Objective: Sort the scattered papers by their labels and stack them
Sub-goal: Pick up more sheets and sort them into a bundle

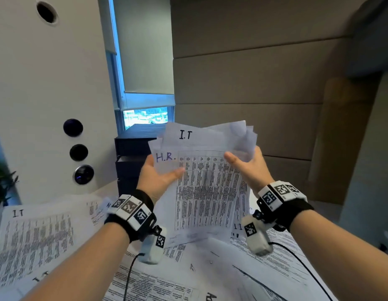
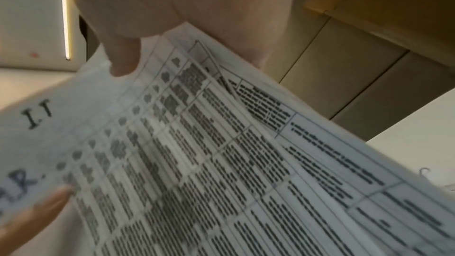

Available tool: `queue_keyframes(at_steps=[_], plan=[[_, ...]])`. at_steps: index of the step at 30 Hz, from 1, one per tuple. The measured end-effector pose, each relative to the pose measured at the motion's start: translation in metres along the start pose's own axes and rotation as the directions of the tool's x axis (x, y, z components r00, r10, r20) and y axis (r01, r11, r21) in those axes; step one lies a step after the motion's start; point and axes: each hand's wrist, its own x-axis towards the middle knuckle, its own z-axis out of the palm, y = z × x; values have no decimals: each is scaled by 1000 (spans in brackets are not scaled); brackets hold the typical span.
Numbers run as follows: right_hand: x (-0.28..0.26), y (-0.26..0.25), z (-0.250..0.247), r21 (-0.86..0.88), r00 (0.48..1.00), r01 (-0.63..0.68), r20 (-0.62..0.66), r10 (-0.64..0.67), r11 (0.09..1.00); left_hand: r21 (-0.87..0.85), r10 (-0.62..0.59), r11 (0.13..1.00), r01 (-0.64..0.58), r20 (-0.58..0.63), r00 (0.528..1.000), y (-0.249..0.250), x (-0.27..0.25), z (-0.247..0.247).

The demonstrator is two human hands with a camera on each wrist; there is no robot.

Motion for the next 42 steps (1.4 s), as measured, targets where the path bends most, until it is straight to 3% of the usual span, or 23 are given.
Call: queue_keyframes(at_steps=[2, 5, 7, 10, 13, 15, 19, 21, 25, 34, 38, 42], plan=[[-3, 5, 0, -23, 992, -60, 113, 62, 998, 69, -82, 995, 79, 37, 996, -12, -5, 6], [1, 13, -8, 3, 963, -175, 209, 171, 985, 75, -106, 990, 117, -140, 984, -14, -2, 10], [2, 24, -24, -305, 931, -208, 230, 284, 929, 18, -99, 994, 107, -255, 962, -7, 6, 9], [-5, 58, -51, -778, 826, -196, 197, 528, 597, -76, -105, 994, 84, -356, 928, 1, 20, 10], [-14, 95, -68, -939, 710, -149, 117, 695, 310, -95, -112, 992, 84, -353, 929, -2, 24, 20], [-14, 115, -78, -970, 687, -134, 58, 725, 205, -110, -132, 989, 100, -332, 934, -10, 27, 27], [-6, 144, -93, -993, 696, -111, -45, 716, 46, -133, -191, 979, 157, -306, 933, -34, 40, 35], [2, 152, -97, -995, 710, -101, -61, 702, 15, -117, -207, 977, 179, -299, 932, -47, 47, 38], [17, 162, -101, -986, 685, -138, -29, 728, 91, -78, -206, 978, 191, -316, 926, -62, 55, 41], [3, 135, -101, -982, 664, -102, 51, 746, 158, -94, -193, 981, 169, -394, 899, -56, 49, 17], [-3, 129, -98, -984, 694, -84, 55, 718, 156, -75, -177, 984, 160, -428, 886, -47, 42, 2], [-3, 109, -96, -984, 769, -73, 49, 637, 163, -63, -173, 985, 162, -425, 889, -44, 38, -17]])
